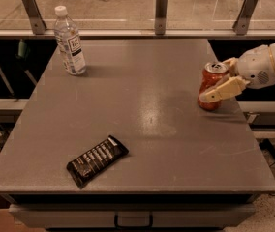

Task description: Move coke can near blue plastic bottle

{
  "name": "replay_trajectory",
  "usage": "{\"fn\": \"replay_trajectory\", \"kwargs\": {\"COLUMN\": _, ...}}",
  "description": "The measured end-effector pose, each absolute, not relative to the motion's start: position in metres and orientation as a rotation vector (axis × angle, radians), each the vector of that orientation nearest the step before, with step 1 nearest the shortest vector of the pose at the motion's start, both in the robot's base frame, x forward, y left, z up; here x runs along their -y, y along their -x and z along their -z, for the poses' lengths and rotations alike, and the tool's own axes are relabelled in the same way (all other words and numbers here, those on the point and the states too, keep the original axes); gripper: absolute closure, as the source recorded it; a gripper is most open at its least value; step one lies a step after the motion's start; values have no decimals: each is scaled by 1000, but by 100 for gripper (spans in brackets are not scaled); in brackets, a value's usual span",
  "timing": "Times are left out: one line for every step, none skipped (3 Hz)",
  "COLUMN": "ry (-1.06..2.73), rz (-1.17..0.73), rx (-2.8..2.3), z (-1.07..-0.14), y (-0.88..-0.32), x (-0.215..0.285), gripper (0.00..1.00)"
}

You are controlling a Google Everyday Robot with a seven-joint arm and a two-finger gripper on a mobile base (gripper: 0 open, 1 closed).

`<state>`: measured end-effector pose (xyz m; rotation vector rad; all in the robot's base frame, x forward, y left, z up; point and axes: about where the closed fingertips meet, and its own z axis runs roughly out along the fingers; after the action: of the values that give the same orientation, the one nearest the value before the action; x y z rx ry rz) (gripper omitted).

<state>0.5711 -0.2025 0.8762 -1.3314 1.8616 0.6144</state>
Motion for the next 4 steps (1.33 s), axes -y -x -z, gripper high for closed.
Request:
{"fn": "replay_trajectory", "kwargs": {"ry": 1291, "rz": -699, "rx": -1823, "z": -888, "y": -571, "x": 191, "gripper": 64}}
{"fn": "replay_trajectory", "kwargs": {"ry": 1247, "rz": -675, "rx": -1761, "z": -923, "y": -578, "x": 198, "gripper": 88}}
{"fn": "replay_trajectory", "kwargs": {"ry": 1245, "rz": -672, "rx": -1751, "z": -927, "y": -580, "x": 197, "gripper": 100}}
{"fn": "replay_trajectory", "kwargs": {"ry": 1245, "rz": -672, "rx": -1751, "z": -927, "y": -580, "x": 197, "gripper": 100}}
